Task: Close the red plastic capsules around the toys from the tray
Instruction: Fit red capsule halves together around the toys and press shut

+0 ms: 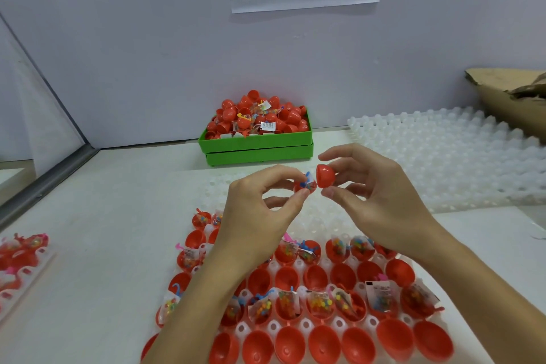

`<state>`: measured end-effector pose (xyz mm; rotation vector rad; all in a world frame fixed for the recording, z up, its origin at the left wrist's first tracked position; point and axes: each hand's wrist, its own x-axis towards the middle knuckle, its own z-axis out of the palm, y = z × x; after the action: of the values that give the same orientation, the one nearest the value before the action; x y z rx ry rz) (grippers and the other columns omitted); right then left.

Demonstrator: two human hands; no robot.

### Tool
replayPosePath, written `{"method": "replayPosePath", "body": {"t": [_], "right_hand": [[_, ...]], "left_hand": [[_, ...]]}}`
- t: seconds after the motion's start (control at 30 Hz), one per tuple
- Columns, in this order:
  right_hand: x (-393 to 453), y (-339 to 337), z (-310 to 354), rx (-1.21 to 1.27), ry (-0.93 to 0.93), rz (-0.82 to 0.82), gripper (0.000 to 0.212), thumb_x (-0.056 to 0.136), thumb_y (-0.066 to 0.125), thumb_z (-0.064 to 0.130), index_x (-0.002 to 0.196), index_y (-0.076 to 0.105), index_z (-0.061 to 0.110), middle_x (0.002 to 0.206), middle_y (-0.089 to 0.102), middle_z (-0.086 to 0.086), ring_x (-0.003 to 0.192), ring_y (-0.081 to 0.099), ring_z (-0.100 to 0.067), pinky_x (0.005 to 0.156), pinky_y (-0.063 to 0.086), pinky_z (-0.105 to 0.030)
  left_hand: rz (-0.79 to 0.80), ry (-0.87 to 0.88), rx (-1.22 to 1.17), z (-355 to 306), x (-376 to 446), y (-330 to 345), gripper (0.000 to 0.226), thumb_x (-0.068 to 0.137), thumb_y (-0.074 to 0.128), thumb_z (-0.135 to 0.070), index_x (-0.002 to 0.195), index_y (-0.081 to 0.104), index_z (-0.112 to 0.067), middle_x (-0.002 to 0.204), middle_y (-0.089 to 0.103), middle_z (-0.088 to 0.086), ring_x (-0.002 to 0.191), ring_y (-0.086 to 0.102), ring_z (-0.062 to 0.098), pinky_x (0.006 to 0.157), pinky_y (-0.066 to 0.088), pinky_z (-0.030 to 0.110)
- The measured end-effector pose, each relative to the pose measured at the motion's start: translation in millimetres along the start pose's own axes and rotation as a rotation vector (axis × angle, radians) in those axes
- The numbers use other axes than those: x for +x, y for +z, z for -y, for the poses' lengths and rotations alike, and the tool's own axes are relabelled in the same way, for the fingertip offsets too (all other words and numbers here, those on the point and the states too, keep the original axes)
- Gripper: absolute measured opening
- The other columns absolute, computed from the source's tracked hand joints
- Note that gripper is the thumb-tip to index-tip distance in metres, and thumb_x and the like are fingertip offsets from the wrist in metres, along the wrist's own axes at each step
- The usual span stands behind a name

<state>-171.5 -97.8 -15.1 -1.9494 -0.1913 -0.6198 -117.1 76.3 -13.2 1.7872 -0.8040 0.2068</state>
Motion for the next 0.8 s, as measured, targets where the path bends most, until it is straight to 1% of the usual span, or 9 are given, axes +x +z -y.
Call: {"method": "replayPosePath", "body": {"t": [0.1,0.3,0.43,0.47,0.53,0.6,0.7,0.8], "right_hand": [[0.1,-0.4,-0.1,-0.028,-0.012,-0.001,0.034,0.079,0.078,-0.001,0.106,0.065,0.015,0.089,0.073,0.012,0.082,0.071,-0.01,0.071,0.059,-0.03],[-0.4,1.6,-0.7,-0.104,-0.045,0.018,0.033,0.08,0.078,0.0,0.106,0.068,0.018,0.093,0.074,0.009,0.083,0.072,-0.011,0.072,0.06,-0.032],[-0.3,2.6,-1.2,-0.159,-0.055,0.016,0.033,0.08,0.078,0.0,0.105,0.069,0.018,0.092,0.073,0.01,0.081,0.071,-0.009,0.072,0.059,-0.03],[-0.3,2.8,-1.3,-0.165,-0.055,0.012,0.033,0.08,0.078,0.0,0.105,0.068,0.018,0.092,0.073,0.01,0.081,0.071,-0.008,0.072,0.059,-0.029],[-0.7,4.3,-1.3,-0.147,-0.047,-0.008,0.031,0.079,0.078,0.001,0.104,0.068,0.017,0.09,0.073,0.011,0.079,0.071,-0.007,0.072,0.06,-0.028],[-1.0,6.6,-1.0,-0.087,-0.026,-0.017,0.029,0.079,0.078,0.001,0.103,0.068,0.014,0.087,0.073,0.009,0.077,0.071,-0.008,0.072,0.06,-0.031],[-1.4,7.4,-0.2,-0.013,-0.003,-0.005,0.029,0.079,0.079,0.001,0.103,0.067,0.011,0.088,0.074,0.005,0.079,0.073,-0.012,0.074,0.06,-0.035],[-1.1,6.9,0.2,0.037,0.018,0.003,0.028,0.078,0.079,0.001,0.102,0.069,0.011,0.089,0.076,0.001,0.082,0.074,-0.013,0.077,0.061,-0.034]], "left_hand": [[0.002,0.027,0.027,-0.1,0.0,0.2,0.015,0.085,0.073,-0.004,0.096,0.075,-0.014,0.091,0.073,-0.006,0.087,0.069,0.005,0.07,0.055,0.013],[-0.005,0.119,0.12,-1.3,-0.6,1.0,0.02,0.083,0.074,-0.001,0.097,0.075,-0.015,0.094,0.072,-0.009,0.086,0.067,0.002,0.071,0.054,0.01],[-0.027,0.055,0.077,-2.8,-1.3,0.9,0.035,0.081,0.078,-0.008,0.102,0.058,-0.026,0.094,0.071,-0.013,0.091,0.068,0.001,0.072,0.053,0.011],[-0.024,0.044,0.061,-2.7,-1.0,0.6,0.037,0.08,0.079,-0.007,0.102,0.057,-0.027,0.095,0.07,-0.013,0.092,0.068,0.001,0.073,0.054,0.012],[-0.011,0.034,0.044,-2.5,-0.5,0.2,0.039,0.078,0.08,-0.005,0.104,0.061,-0.025,0.098,0.07,-0.013,0.095,0.067,0.001,0.076,0.054,0.012],[-0.02,0.027,0.035,-1.4,0.2,0.0,0.037,0.077,0.08,-0.003,0.105,0.065,-0.022,0.098,0.069,-0.013,0.095,0.066,0.0,0.077,0.053,0.012],[-0.022,-0.005,-0.005,1.1,1.1,0.1,0.028,0.078,0.079,-0.003,0.102,0.071,-0.014,0.094,0.071,-0.01,0.094,0.066,0.004,0.077,0.054,0.015],[-0.014,-0.011,-0.026,2.8,1.4,-0.6,0.027,0.078,0.078,-0.002,0.103,0.074,-0.013,0.093,0.072,-0.006,0.093,0.068,0.009,0.078,0.055,0.017]]}}
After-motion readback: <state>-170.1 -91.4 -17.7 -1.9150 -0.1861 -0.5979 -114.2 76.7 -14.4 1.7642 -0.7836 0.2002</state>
